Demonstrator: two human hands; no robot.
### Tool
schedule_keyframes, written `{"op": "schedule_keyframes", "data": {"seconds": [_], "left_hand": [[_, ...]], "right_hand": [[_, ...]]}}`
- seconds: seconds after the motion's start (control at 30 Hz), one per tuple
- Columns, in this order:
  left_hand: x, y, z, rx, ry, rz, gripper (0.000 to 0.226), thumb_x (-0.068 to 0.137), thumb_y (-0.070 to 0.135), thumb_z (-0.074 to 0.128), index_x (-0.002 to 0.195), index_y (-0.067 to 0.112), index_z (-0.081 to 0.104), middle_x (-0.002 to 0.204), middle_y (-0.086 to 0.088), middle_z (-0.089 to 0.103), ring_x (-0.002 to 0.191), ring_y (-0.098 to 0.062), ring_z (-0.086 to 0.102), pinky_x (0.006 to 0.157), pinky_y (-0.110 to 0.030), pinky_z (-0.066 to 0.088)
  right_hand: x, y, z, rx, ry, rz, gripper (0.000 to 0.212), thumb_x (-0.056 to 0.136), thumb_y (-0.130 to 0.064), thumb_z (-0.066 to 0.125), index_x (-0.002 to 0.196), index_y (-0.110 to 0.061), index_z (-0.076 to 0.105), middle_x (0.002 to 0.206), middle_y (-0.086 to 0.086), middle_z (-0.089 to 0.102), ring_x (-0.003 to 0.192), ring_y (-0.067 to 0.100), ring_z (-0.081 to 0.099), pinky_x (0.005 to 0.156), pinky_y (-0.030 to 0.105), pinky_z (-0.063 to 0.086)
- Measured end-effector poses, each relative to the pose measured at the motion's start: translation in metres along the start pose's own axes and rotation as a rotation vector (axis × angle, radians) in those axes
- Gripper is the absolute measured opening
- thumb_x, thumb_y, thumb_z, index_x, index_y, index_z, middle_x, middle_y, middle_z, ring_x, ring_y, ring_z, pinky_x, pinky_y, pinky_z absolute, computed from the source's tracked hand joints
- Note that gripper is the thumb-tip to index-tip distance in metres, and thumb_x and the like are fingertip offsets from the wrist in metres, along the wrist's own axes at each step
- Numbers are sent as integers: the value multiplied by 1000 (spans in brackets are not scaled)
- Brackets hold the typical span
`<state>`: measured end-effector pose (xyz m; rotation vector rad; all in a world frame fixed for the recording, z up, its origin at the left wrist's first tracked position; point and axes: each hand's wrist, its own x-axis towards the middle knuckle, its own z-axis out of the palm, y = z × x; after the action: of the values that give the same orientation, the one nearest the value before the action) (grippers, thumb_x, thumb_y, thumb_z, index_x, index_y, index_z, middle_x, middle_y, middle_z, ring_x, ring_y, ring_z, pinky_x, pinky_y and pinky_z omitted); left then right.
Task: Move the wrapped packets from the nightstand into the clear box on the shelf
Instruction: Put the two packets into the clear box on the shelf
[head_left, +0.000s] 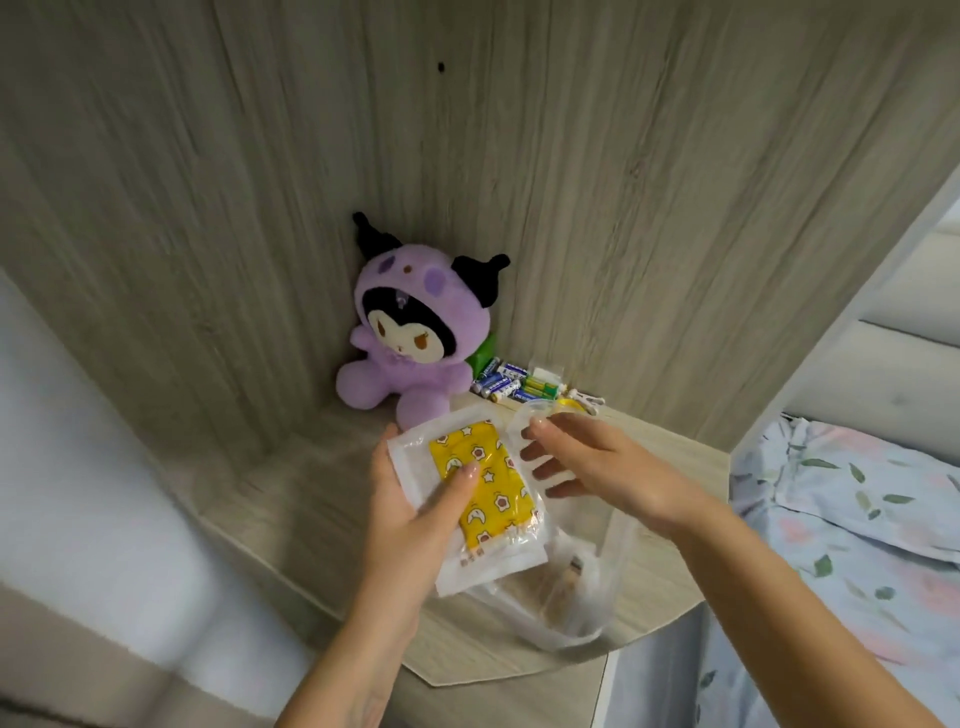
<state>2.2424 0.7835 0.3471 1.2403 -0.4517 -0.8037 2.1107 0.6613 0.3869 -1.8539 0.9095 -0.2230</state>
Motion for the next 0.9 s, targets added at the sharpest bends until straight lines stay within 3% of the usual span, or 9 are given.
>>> {"op": "schedule_keyframes", "data": {"seconds": [0.07,0.17,0.23,0.3,0.4,0.53,0.67,0.8,0.9], "left_hand": [[-5,-3,11,11,45,54,46,81,-2,68,121,11,49,96,-3,72,78,-8,72,60,-22,57],[-19,-7,25,121,72,66,22,90,22,59,112,16,55,96,-1,73,82,-6,71,69,-27,57],[-27,-5,27,249,19,18,39,87,52,41,104,20,57,93,5,71,83,-3,68,74,-20,51],[-27,-4,20,571,5,95,56,79,65,29,102,22,56,92,11,63,91,-6,60,75,-15,42],[-12,-15,-2,1069,73,219,43,88,48,52,122,21,56,113,3,52,110,-18,51,92,-31,42],[-1,-24,-13,1139,-84,37,21,90,31,53,106,22,63,105,0,65,95,-22,61,84,-38,52],[3,-28,-13,1148,-107,28,26,95,22,45,116,20,61,118,0,65,105,-22,60,89,-37,50],[4,-32,-13,1155,-124,44,21,97,21,40,79,28,47,107,-6,65,94,-27,59,80,-38,50],[5,-36,-12,1131,-109,37,18,98,20,37,94,20,54,112,-5,64,98,-27,59,83,-39,50]], "right_hand": [[-6,-4,7,374,-186,1,49,87,-48,60,124,-15,55,116,6,67,103,19,66,86,36,55],[-5,4,22,419,-228,-79,54,82,-21,72,129,-12,47,120,16,65,105,23,65,89,40,55],[0,8,12,397,-186,-73,51,83,-9,72,128,-13,49,113,11,68,98,18,67,83,35,57],[3,10,-10,315,-179,-76,49,83,-6,70,127,-18,50,111,2,69,95,11,67,78,27,57],[7,10,-42,-107,-167,-46,48,84,-20,72,125,-23,47,116,2,65,99,11,64,74,23,56],[33,18,-42,-747,-188,124,77,85,-42,67,146,-17,27,141,2,44,125,21,48,100,30,42],[57,34,-17,-876,-307,262,69,86,-49,63,139,-15,35,134,5,52,116,24,53,90,33,44],[62,41,-7,-875,-367,284,68,89,-54,56,141,-16,34,132,3,53,111,21,53,85,29,40],[60,42,-1,-881,-419,262,69,89,-57,53,141,-15,34,136,3,50,117,22,52,95,33,41]]}}
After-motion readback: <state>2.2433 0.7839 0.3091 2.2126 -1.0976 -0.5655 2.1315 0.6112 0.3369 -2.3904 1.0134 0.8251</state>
